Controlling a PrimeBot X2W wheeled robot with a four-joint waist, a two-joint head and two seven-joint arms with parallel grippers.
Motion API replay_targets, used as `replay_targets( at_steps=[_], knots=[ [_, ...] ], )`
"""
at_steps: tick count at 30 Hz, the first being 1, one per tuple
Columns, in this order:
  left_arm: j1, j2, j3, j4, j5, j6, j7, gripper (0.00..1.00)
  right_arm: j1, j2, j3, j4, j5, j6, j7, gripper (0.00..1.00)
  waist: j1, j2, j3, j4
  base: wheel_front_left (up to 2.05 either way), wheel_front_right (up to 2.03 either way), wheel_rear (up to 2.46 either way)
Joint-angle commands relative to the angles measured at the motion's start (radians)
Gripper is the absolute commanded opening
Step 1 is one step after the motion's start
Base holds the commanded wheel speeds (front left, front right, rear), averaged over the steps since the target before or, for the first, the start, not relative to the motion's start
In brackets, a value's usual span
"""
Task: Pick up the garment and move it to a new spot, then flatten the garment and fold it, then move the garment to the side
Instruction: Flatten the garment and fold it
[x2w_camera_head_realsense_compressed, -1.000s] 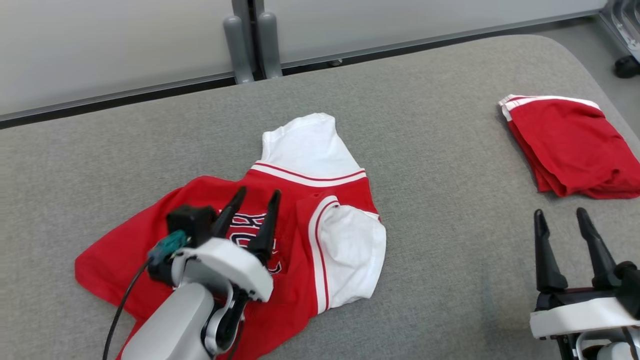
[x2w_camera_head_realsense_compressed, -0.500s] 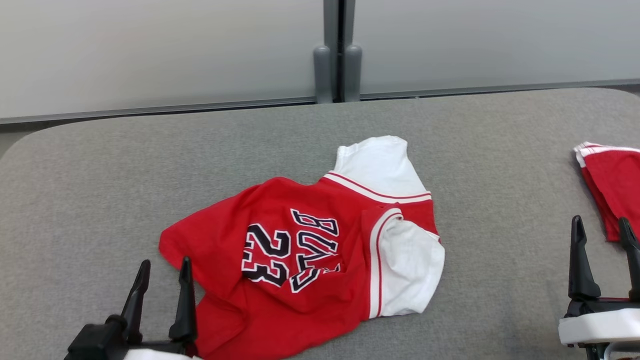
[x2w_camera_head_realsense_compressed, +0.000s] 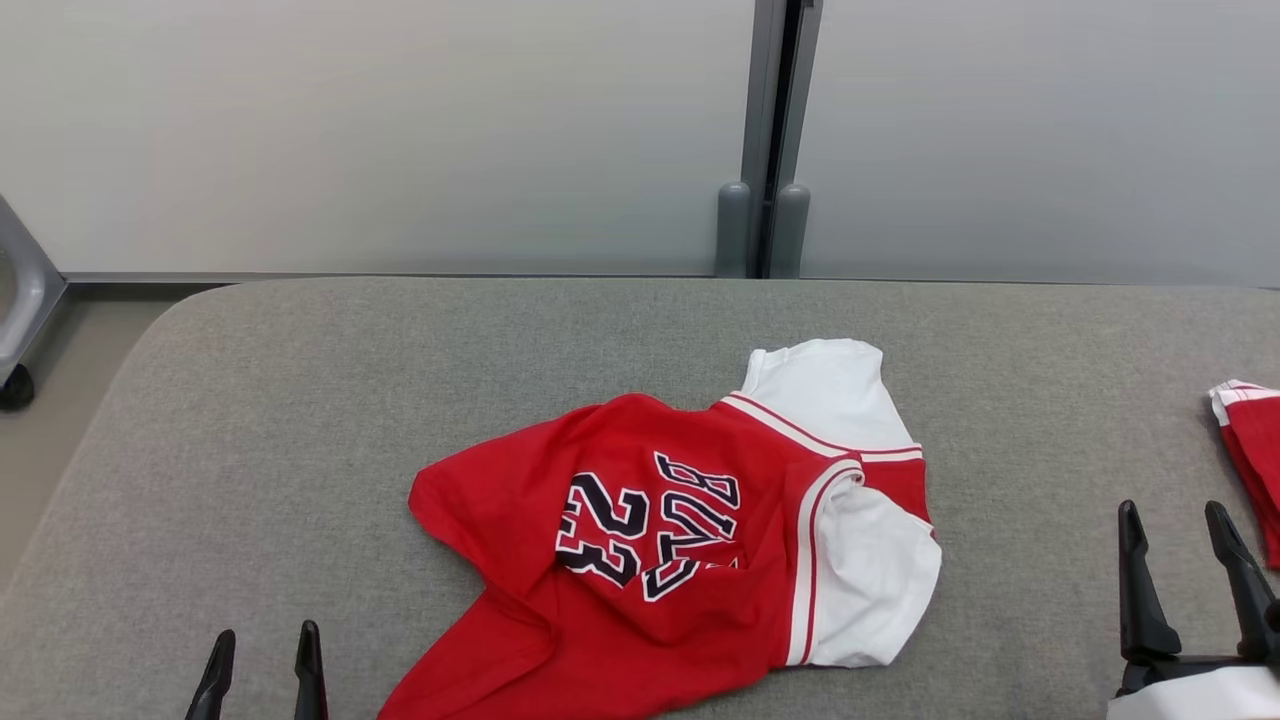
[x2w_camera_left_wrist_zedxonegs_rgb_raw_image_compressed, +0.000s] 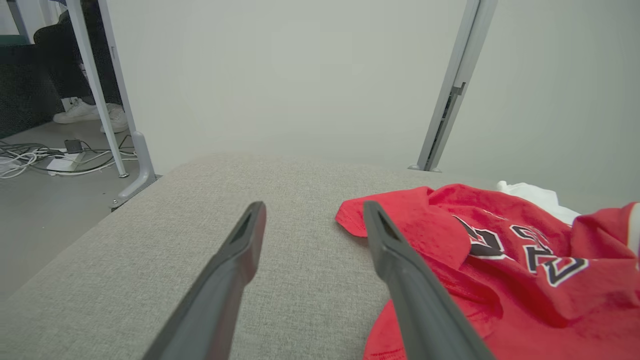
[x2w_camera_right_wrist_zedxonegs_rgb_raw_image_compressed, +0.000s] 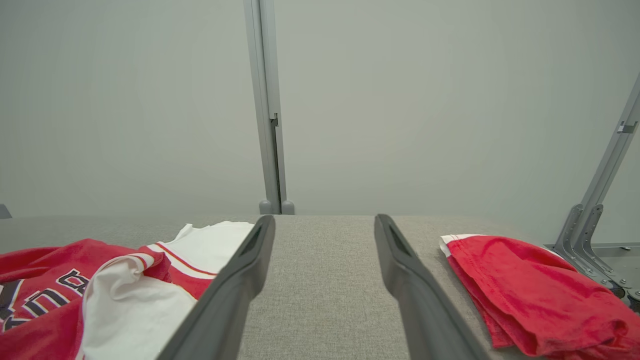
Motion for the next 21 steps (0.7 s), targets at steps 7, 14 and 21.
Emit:
replay_targets(
  at_steps=[7,14,21],
  knots=[
    [0.004,-0.008,0.014,-0.003,0.028,-0.04,-0.001,1.0,0.008,-0.003,0.014,0.016,-0.015,0.0,-0.005,1.0,0.0,0.0,-0.011,0.001,0.0,0.0,0.0],
    [-0.008,-0.009,0.012,-0.001,0.021,-0.059,-0.001,1.0,0.016,-0.002,0.039,0.031,-0.006,0.0,-0.005,1.0,0.0,0.0,-0.016,-0.013,0.0,0.0,0.0],
    [0.014,-0.009,-0.015,0.05,0.007,-0.064,-0.001,1.0,-0.01,-0.007,0.136,0.074,0.021,0.0,-0.005,1.0,0.0,0.0,-0.015,-0.022,0.0,0.0,0.0]
  ],
)
